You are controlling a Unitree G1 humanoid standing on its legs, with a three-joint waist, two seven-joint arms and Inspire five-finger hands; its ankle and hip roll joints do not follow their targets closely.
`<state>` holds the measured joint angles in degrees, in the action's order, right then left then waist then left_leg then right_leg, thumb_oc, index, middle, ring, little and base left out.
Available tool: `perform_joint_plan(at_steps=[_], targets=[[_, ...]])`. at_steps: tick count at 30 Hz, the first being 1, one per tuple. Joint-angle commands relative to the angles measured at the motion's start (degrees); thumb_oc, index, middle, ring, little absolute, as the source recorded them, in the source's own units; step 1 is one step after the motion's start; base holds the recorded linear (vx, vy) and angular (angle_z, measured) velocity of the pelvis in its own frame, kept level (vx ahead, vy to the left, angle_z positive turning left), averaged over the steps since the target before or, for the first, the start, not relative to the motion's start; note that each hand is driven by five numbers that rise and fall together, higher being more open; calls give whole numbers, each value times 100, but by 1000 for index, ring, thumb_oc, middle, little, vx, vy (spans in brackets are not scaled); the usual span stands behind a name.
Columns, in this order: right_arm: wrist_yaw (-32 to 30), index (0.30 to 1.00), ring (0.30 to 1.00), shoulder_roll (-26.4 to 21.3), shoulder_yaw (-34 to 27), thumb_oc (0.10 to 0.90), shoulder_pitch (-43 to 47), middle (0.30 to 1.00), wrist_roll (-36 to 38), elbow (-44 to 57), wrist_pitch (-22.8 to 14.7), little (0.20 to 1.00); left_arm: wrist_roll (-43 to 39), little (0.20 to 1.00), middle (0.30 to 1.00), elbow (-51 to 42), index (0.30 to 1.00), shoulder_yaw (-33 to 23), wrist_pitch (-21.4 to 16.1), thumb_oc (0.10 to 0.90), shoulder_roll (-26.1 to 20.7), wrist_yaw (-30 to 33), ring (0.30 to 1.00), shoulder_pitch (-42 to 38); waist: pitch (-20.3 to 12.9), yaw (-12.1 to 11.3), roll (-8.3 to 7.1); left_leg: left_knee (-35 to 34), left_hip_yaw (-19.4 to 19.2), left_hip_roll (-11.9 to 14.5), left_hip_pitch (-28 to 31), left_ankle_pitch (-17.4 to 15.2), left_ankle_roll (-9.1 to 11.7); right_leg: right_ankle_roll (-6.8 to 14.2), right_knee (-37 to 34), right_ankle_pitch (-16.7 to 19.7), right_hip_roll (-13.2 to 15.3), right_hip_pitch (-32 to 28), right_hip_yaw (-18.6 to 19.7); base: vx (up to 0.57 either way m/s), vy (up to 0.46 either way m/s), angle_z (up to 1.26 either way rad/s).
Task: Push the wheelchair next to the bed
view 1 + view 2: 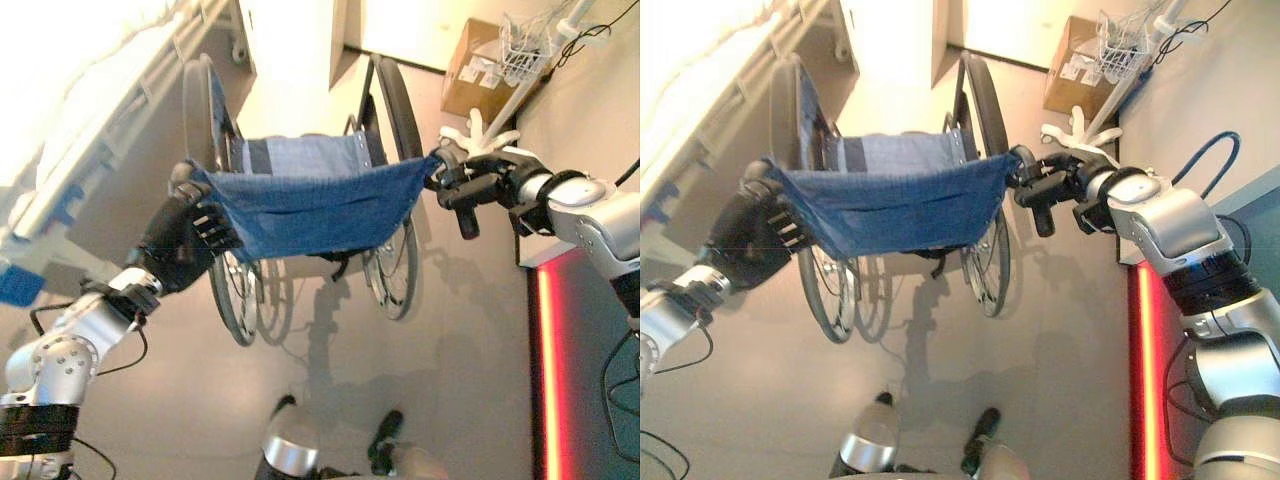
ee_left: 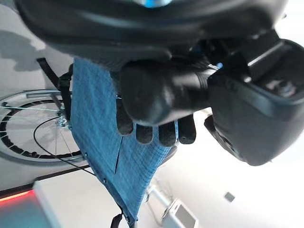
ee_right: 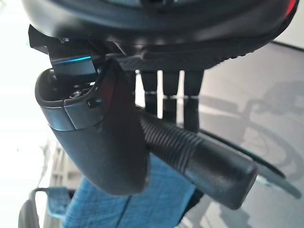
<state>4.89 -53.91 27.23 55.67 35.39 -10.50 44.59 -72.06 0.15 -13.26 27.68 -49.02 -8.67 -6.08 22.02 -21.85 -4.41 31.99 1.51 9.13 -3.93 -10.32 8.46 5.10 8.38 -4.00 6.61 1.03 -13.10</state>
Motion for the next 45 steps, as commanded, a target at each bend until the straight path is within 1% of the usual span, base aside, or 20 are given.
perform_joint_plan(at_steps=[1, 3, 6, 7, 9, 10, 11, 14, 17, 20, 22, 24, 25, 29, 32, 35, 37, 40, 42, 45], targets=[[455, 300, 300, -155, 241, 400, 620, 300, 230, 750, -888, 300, -215, 300, 300, -394, 300, -126, -1044, 400, -103, -188, 300, -495, -1635, 691, -250, 773, -346, -316, -389, 1185, -162, 0, -601, 293, 321, -442, -243, 235, -59, 2], [516, 300, 300, -50, 79, 400, 500, 300, 13, 686, -810, 300, -213, 300, 300, -49, 300, -26, -891, 400, -94, -268, 300, -779, -1689, 793, -70, -47, -677, -379, -171, 1007, -177, -5, -518, 205, 188, -445, -543, 346, -16, 42], [541, 300, 300, 95, 224, 400, 659, 300, -96, 523, -693, 300, -172, 300, 300, 538, 300, 286, -831, 400, -149, -325, 300, -1348, -1732, 926, 62, -1093, -1111, -228, 244, 1134, -127, 16, -552, 149, 88, -576, -814, 294, 76, 90], [458, 300, 300, 264, 398, 400, 792, 300, -154, 358, -629, 300, -69, 300, 300, 1195, 300, 650, -898, 400, -134, -486, 300, -1881, -1790, 1040, 160, -1875, -1332, -62, 439, 1288, -74, 26, -630, 123, 18, -688, -944, 284, 160, 96], [354, 300, 300, 358, 506, 400, 873, 300, -132, 259, -606, 300, 43, 300, 300, 1594, 300, 895, -979, 400, -118, -562, 300, -2220, -1812, 1072, 231, -2464, -1375, 66, 484, 1500, -2, 34, -708, 83, -41, -820, -969, 304, 193, 70], [243, 300, 300, 477, 602, 400, 967, 300, -109, 157, -526, 300, 50, 300, 300, 2008, 300, 1151, -1073, 400, -63, -624, 300, -2553, -1841, 1085, 290, -2912, -1416, 324, 395, 1890, 128, 29, -800, 27, -77, -973, -988, 243, 166, 15], [230, 300, 300, 482, 610, 400, 978, 300, -103, 147, -518, 300, 44, 300, 300, 2057, 300, 1183, -1086, 400, -60, -634, 300, -2600, -1840, 1086, 296, -2990, -1413, 350, 405, 1952, 150, 23, -810, 20, -87, -990, -997, 352, 303, 25], [317, 300, 300, 436, 651, 400, 1010, 300, -157, 130, -394, 300, 84, 300, 300, 2335, 300, 1108, -1086, 400, 13, -758, 300, -2754, -1864, 1107, 414, -3555, -1482, 808, 205, 2675, 327, -42, -710, -212, -107, -1151, -1022, 316, 340, 24], [421, 300, 300, 285, 638, 400, 1006, 300, -94, 140, -422, 300, 124, 300, 300, 2299, 300, 939, -972, 400, -18, -795, 300, -2712, -1894, 1136, 431, -3509, -1585, 839, 165, 2589, 287, -46, -428, -427, -33, -1184, -1014, 294, 342, 14], [585, 300, 300, 130, 440, 400, 807, 300, -58, 216, -524, 300, 113, 300, 300, 2295, 300, 819, -822, 400, -208, -887, 300, -2661, -1942, 1136, 405, -3210, -1493, 539, 140, 1965, 71, 43, 52, -642, 130, -1207, -877, 366, 432, -1], [664, 300, 300, -25, 223, 400, 561, 300, -42, 455, -477, 300, 51, 300, 300, 2300, 300, 857, -745, 400, -304, -918, 300, -2693, -1913, 1172, 316, -2795, -1430, 166, 69, 1521, -134, 178, 408, -611, 286, -1221, -691, 289, 382, 5], [690, 300, 300, -175, 60, 400, 367, 300, 29, 627, -489, 300, 40, 300, 300, 2339, 300, 901, -686, 400, -377, -965, 300, -2772, -1893, 1227, 274, -2620, -1404, -100, 40, 1320, -338, 325, 875, -431, 401, -1038, -535, 260, 454, 8], [731, 300, 300, -279, -148, 400, 91, 300, 71, 789, -561, 300, 99, 300, 300, 2461, 300, 916, -688, 400, -453, -1116, 300, -2806, -1845, 1325, 315, -2632, -1360, -318, 148, 1179, -523, 470, 1552, -268, 487, -769, -355, 295, 523, 13], [969, 300, 300, -479, -489, 400, -334, 300, 160, 1050, -678, 300, 185, 300, 300, 2569, 300, 968, -687, 400, -494, -1118, 300, -2931, -1773, 1485, 333, -2808, -1463, -643, 433, 1019, -736, 573, 2461, -28, 510, -411, -98, 197, 338, 29], [1177, 300, 300, -598, -717, 400, -587, 300, 88, 1242, -729, 300, 210, 300, 300, 2519, 300, 1103, -682, 400, -504, -1011, 300, -3067, -1702, 1640, 305, -2929, -1476, -871, 592, 935, -747, 500, 2030, -167, 109, -250, -61, 157, 193, 12], [1333, 300, 300, -556, -707, 400, -614, 300, -37, 1320, -760, 300, 168, 300, 300, 2519, 300, 1228, -621, 400, -503, -824, 300, -3275, -1643, 1708, 301, -2946, -1387, -1002, 708, 857, -700, 355, 1257, -171, 50, -220, -166, 140, 125, 7], [1265, 300, 300, -551, -621, 400, -591, 300, 72, 1307, -798, 300, 152, 300, 300, 2569, 300, 1408, -706, 400, -426, -737, 300, -3347, -1602, 1809, 273, -2795, -1305, -1045, 672, 806, -611, 230, 387, -101, -110, -304, 87, 169, 82, 19], [1220, 300, 300, -560, -558, 400, -564, 300, 148, 1281, -800, 300, 111, 300, 300, 2636, 300, 1549, -765, 400, -384, -699, 300, -3403, -1601, 1873, 256, -2691, -1225, -1089, 615, 777, -565, 188, -51, -25, -178, -365, 282, 124, 42, 36], [1032, 300, 300, -499, -402, 400, -454, 300, 246, 1224, -733, 300, 34, 300, 300, 2946, 300, 1801, -836, 400, -281, -785, 300, -3618, -1598, 2045, 251, -2584, -1120, -1206, 623, 609, -558, 271, -726, 418, -157, -251, 633, 253, 69, 42], [923, 300, 300, -267, -417, 400, -525, 300, 115, 1228, -715, 300, 54, 300, 300, 3210, 300, 1943, -838, 400, -327, -892, 300, -3823, -1548, 2201, 291, -2587, -1200, -1232, 857, 334, -598, 455, -836, 850, 9, 161, 613, 262, 8, 50]])
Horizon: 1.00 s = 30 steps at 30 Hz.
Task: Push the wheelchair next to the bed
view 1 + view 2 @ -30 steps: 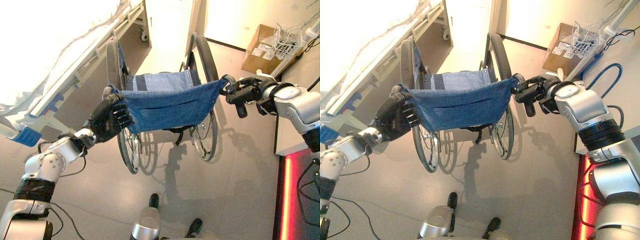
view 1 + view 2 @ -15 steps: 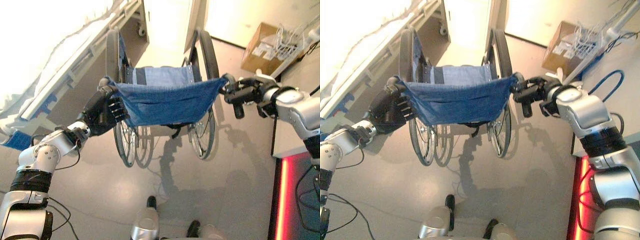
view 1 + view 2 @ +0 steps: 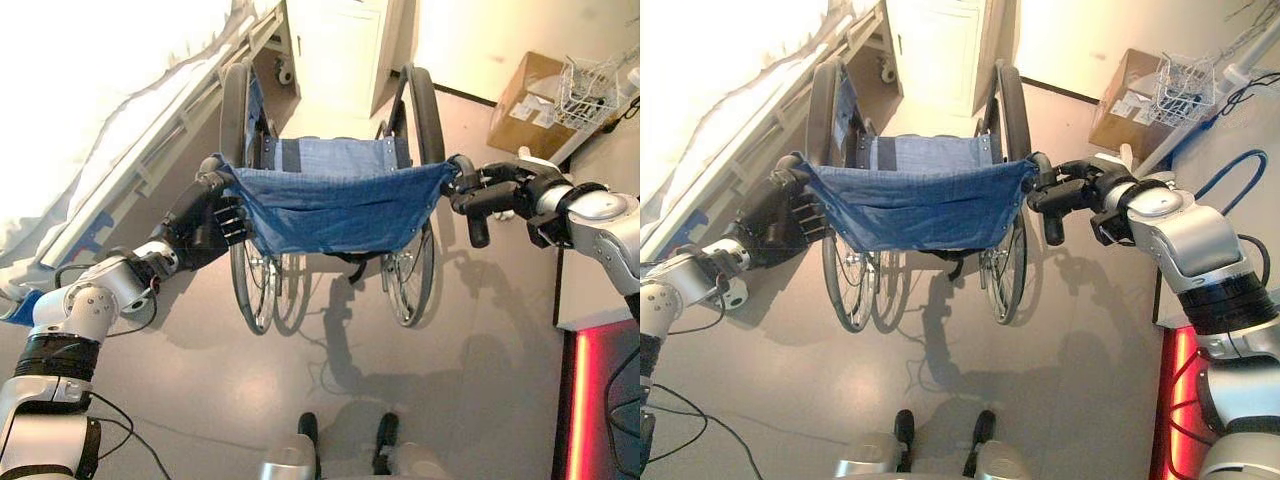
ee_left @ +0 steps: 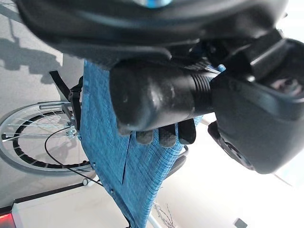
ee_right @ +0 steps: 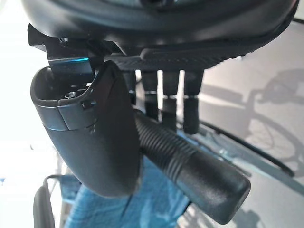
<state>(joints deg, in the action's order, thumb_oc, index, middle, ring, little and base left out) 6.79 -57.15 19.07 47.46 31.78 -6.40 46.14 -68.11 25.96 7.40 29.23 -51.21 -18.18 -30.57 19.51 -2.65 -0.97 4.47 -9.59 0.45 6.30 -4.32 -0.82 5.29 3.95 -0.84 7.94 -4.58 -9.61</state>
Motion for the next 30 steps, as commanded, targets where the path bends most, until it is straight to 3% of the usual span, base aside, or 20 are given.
perform_joint_plan(at_steps=[1, 3, 5, 6, 9, 12, 13, 14, 15, 17, 19, 21, 24, 25, 27, 30], targets=[[696, 300, 300, 177, 375, 400, 248, 300, 395, 841, -856, 300, -329, 300, 300, 703, 300, -80, -1005, 400, -133, 40, 300, -1446, -1259, 326, -45, 202, -161, -353, -60, -386, 307, 497, -243, 649, -77, 929, 171, 247, -14, 22], [762, 300, 300, 242, 329, 400, 215, 300, 278, 863, -859, 300, -203, 300, 300, 744, 300, -129, -1038, 400, -101, 35, 300, -1471, -1247, 342, -62, 441, -339, -332, -18, -533, 306, 456, -138, 567, -61, 952, -2, 240, -30, 15], [801, 300, 300, 226, 335, 400, 240, 300, 267, 811, -874, 300, -245, 300, 300, 758, 300, -83, -1126, 400, -46, 13, 300, -1473, -1268, 356, -67, 868, -352, -299, -123, -455, 367, 335, -152, 449, -182, 843, 11, 246, -35, 29], [818, 300, 300, 215, 351, 400, 270, 300, 263, 786, -872, 300, -231, 300, 300, 742, 300, -87, -1135, 400, -15, 27, 300, -1477, -1275, 358, -70, 1162, -374, -243, -182, -289, 458, 265, -116, 380, -216, 809, -33, 256, -25, 30], [1117, 300, 300, 36, 458, 400, 431, 300, 131, 655, -922, 300, -343, 300, 300, 633, 300, -204, -1180, 400, 125, 181, 300, -1386, -1289, 344, -99, 2951, -305, 76, -802, 722, 1063, -114, -104, 57, -224, 486, -450, 238, 36, 11], [1219, 300, 300, -120, 453, 400, 510, 300, 178, 659, -859, 300, -442, 300, 300, 457, 300, -306, -1103, 400, 166, 286, 300, -1338, -1268, 348, -117, 3270, -335, 261, -1166, 825, 1126, -178, -112, -13, -172, 367, -555, 149, 108, 8], [1264, 300, 300, -165, 461, 400, 550, 300, 192, 648, -832, 300, -452, 300, 300, 421, 300, -347, -1082, 400, 184, 316, 300, -1319, -1268, 369, -106, 3150, -424, 458, -1181, 856, 1145, -190, -106, -53, -176, 334, -594, 225, 243, 16], [1382, 300, 300, -233, 547, 400, 643, 300, 155, 597, -850, 300, -552, 300, 300, 494, 300, -344, -1079, 400, 125, 293, 300, -1312, -1285, 409, -92, 2588, -544, 711, -1000, 850, 1088, -170, -85, -88, -166, 296, -581, 218, 261, 32], [1417, 300, 300, -238, 582, 400, 661, 300, 129, 587, -867, 300, -580, 300, 300, 523, 300, -330, -1089, 400, 109, 295, 300, -1316, -1287, 417, -87, 2405, -558, 735, -935, 849, 1059, -159, -75, -87, -161, 290, -555, 269, 373, 39], [1380, 300, 300, -204, 745, 400, 706, 300, 96, 647, -885, 300, -631, 300, 300, 611, 300, -338, -1149, 400, 124, 296, 300, -1254, -1344, 435, -24, 1034, -460, 997, -636, 989, 1003, -63, -135, -71, -177, 220, -322, 258, 388, 28], [1323, 300, 300, -193, 746, 400, 645, 300, 102, 733, -856, 300, -562, 300, 300, 613, 300, -426, -1183, 400, 172, 215, 300, -1110, -1386, 420, 5, 369, -360, 1216, -506, 1229, 1091, -5, -240, -79, -158, 116, -201, 248, 362, 1], [1245, 300, 300, -246, 657, 400, 535, 300, 156, 958, -654, 300, -433, 300, 300, 465, 300, -798, -1201, 400, 289, 7, 300, -554, -1413, 296, 62, -311, 49, 1612, -572, 1831, 1237, 57, -300, -128, -11, -45, 53, 267, 480, -18], [1243, 300, 300, -308, 609, 400, 497, 300, 202, 1033, -563, 300, -385, 300, 300, 464, 300, -1001, -1141, 400, 268, -152, 300, -312, -1436, 255, 91, -348, 149, 1647, -579, 1794, 1225, 91, -206, -195, 86, -40, 114, 173, 329, -85], [1228, 300, 300, -352, 500, 400, 376, 300, 295, 1092, -497, 300, -351, 300, 300, 544, 300, -1163, -999, 400, 138, -327, 300, -172, -1485, 246, 149, -474, 118, 1487, -338, 1318, 1185, 205, -9, -288, 255, -25, 58, 213, 367, -50], [1233, 300, 300, -350, 322, 400, 123, 300, 242, 1161, -521, 300, -343, 300, 300, 573, 300, -1163, -937, 400, 51, -349, 300, -143, -1473, 275, 205, -567, -29, 1364, -170, 1056, 1132, 288, 205, -316, 378, -10, 11, 207, 416, -32], [1217, 300, 300, -369, 43, 400, -374, 300, 168, 1313, -753, 300, -547, 300, 300, 656, 300, -897, -975, 400, -138, -138, 300, -389, -1423, 303, 180, -466, -97, 961, -62, 684, 846, 498, 681, -237, 613, 86, 114, 114, 304, -23]])
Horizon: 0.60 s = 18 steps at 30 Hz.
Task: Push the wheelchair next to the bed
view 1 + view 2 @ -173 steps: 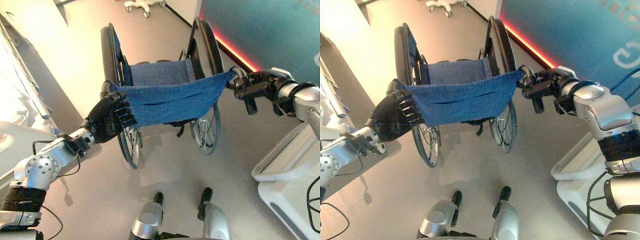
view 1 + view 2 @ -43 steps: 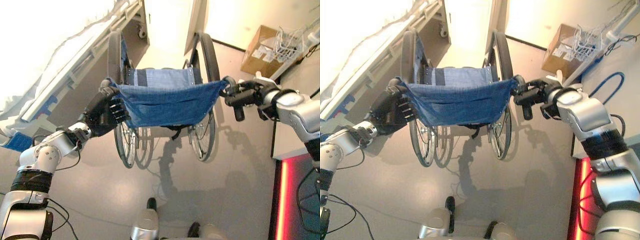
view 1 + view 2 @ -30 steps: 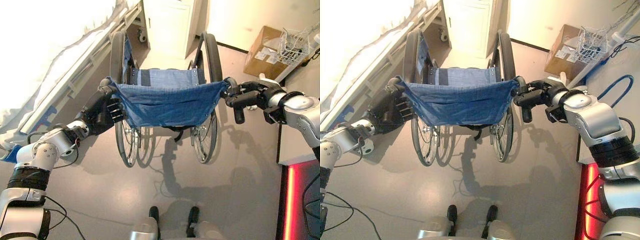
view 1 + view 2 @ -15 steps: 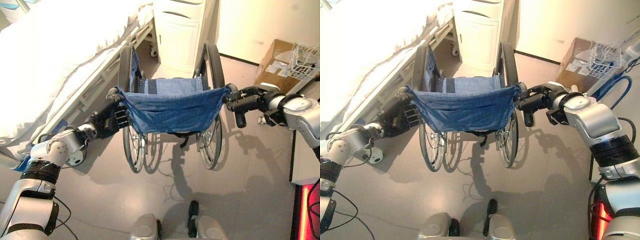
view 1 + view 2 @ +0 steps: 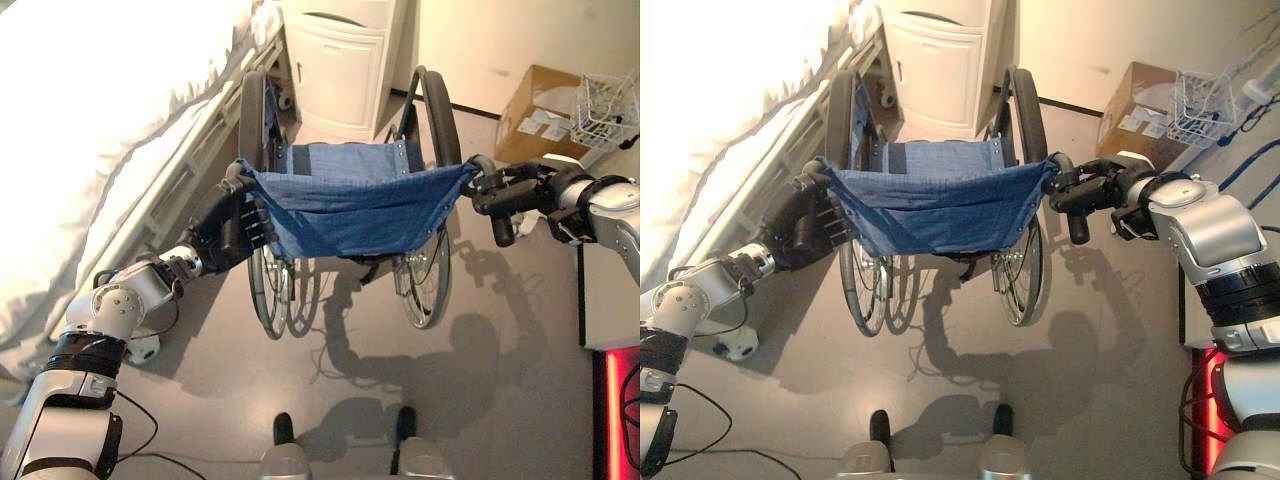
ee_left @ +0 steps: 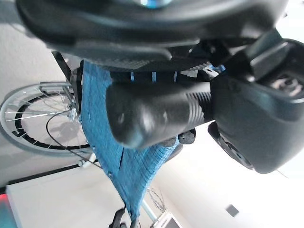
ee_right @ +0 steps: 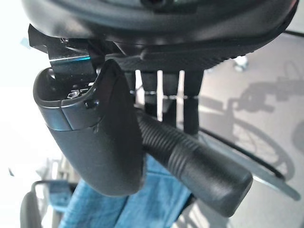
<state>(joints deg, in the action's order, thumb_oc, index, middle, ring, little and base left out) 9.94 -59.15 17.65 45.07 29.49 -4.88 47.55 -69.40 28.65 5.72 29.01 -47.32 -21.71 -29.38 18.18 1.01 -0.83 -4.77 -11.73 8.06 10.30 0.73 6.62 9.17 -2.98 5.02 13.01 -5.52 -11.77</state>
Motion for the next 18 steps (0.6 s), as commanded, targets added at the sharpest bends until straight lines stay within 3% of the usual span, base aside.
perform_joint_plan(at_steps=[1, 4, 8, 13, 18], targets=[[842, 300, 300, -151, 107, 400, -271, 300, 426, 1206, -965, 300, -449, 300, 300, 373, 300, -684, -956, 400, -569, 259, 300, -570, -1261, -65, 161, 471, 92, 115, -436, 129, 23, 143, 1574, -790, 117, 261, 322, 70, 202, -11], [820, 300, 300, -27, 31, 400, -344, 300, 508, 1267, -1032, 300, -321, 300, 300, 290, 300, -778, -935, 400, -639, 379, 300, -558, -1221, -182, 115, 421, -96, -75, -324, -27, -128, 196, 1756, -683, 101, 475, 30, 39, 146, -16], [735, 300, 300, 31, 216, 400, -79, 300, 565, 1222, -1036, 300, -421, 300, 300, 412, 300, -721, -1088, 400, -778, 406, 300, -667, -1192, -210, 53, 429, -272, -254, -289, -201, -188, 82, 1281, -655, -181, 549, -50, 24, 76, -27], [669, 300, 300, 273, 288, 400, -70, 300, 341, 1006, -1174, 300, -396, 300, 300, 324, 300, -612, -1171, 400, -588, 532, 300, -783, -1190, -247, 4, 420, -191, -415, -303, -278, -296, 58, 1051, -580, -260, 484, 76, 26, 3, -2], [586, 300, 300, 294, 416, 400, 189, 300, 456, 814, -1084, 300, -294, 300, 300, 414, 300, -518, -1080, 400, -578, 441, 300, -824, -1290, -369, -23, 280, -110, -535, -245, -311, -329, 87, 710, -537, -239, 284, 13, 54, -36, -14]])
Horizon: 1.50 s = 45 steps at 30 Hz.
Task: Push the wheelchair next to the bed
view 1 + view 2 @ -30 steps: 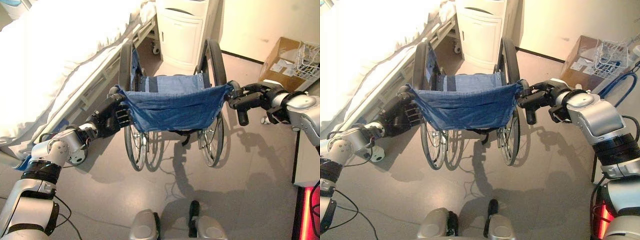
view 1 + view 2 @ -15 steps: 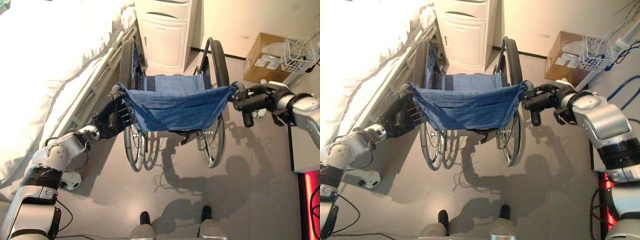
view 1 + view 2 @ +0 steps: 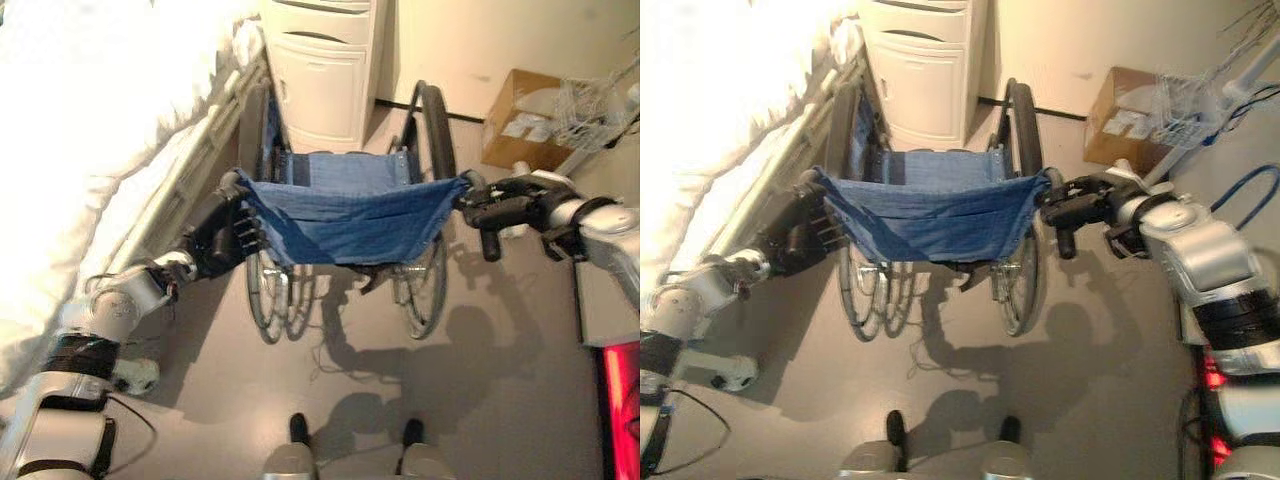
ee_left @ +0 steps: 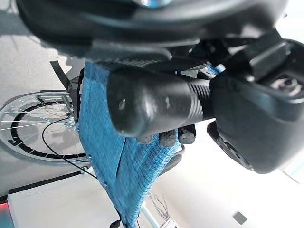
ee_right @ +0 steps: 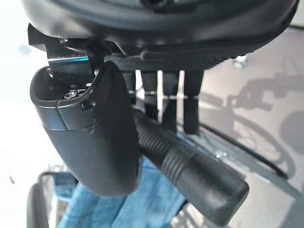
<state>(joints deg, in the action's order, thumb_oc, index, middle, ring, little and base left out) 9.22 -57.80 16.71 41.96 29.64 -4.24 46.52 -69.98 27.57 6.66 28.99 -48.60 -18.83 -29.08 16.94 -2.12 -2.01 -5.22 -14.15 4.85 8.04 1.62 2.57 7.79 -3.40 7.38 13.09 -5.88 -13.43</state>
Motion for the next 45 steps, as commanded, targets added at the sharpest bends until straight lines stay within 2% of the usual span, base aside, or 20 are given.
perform_joint_plan(at_steps=[1, 9, 25, 26, 27, 28, 29, 40, 45], targets=[[656, 300, 300, 182, 506, 400, 515, 300, 412, 728, -965, 300, -222, 300, 300, 516, 300, -612, -1070, 400, -447, 128, 300, -844, -1169, -72, 93, 327, 133, -224, -14, -409, 73, 224, 723, -775, -247, 293, 161, 45, -50, -2], [532, 300, 300, 424, 551, 400, 600, 300, 308, 516, -790, 300, -62, 300, 300, 315, 300, -680, -998, 400, -324, 124, 300, -713, -1227, -213, 88, 273, 180, -280, 41, -449, 54, 198, 494, -819, -289, 94, 34, 35, -40, 4], [559, 300, 300, 621, 532, 400, 613, 300, 137, 466, -625, 300, 159, 300, 300, 259, 300, -830, -905, 400, -248, 122, 300, -520, -1303, -282, 69, 227, 276, -283, 111, -466, 70, 155, 296, -837, -377, -78, 73, 33, -15, 0], [572, 352, 352, 628, 522, 435, 596, 352, 100, 468, -640, 352, 186, 300, 300, 262, 300, -842, -888, 400, -256, 124, 300, -521, -1305, -282, 71, 216, 279, -279, 119, -464, 73, 154, 285, -839, -382, -88, 72, 0, 0, 0], [579, 521, 521, 629, 513, 547, 585, 521, 84, 471, -650, 521, 204, 418, 418, 261, 418, -840, -888, 478, -258, 136, 418, -521, -1305, -281, 72, 209, 278, -275, 125, -461, 74, 155, 279, -839, -383, -96, 69, 0, 0, 0], [595, 766, 766, 624, 496, 711, 578, 766, 71, 484, -649, 766, 199, 665, 665, 246, 665, -837, -876, 643, -263, 179, 665, -530, -1311, -281, 73, 197, 280, -275, 130, -455, 75, 156, 262, -835, -388, -107, 71, 0, 0, 0], [597, 900, 900, 606, 486, 800, 550, 900, 58, 511, -656, 900, 177, 900, 900, 234, 900, -834, -881, 800, -271, 220, 900, -525, -1319, -279, 77, 179, 284, -273, 135, -446, 82, 160, 243, -830, -387, -119, 76, 0, 0, 0], [408, 900, 900, 277, 52, 800, 388, 900, 124, 704, -834, 900, 20, 900, 900, 198, 900, -1062, -956, 800, -466, 439, 900, -498, -1439, -170, 97, 36, 199, -220, 209, -401, 117, 182, 176, -781, -405, -144, 123, -24, -9, -1], [277, 900, 900, 19, -313, 800, 130, 900, 180, 791, -1049, 900, 79, 900, 900, 141, 900, -1269, -1106, 800, -612, 509, 900, -380, -1472, -106, 109, 22, 159, -193, 224, -401, 130, 179, 167, -769, -422, -139, 161, -30, -12, 0]])
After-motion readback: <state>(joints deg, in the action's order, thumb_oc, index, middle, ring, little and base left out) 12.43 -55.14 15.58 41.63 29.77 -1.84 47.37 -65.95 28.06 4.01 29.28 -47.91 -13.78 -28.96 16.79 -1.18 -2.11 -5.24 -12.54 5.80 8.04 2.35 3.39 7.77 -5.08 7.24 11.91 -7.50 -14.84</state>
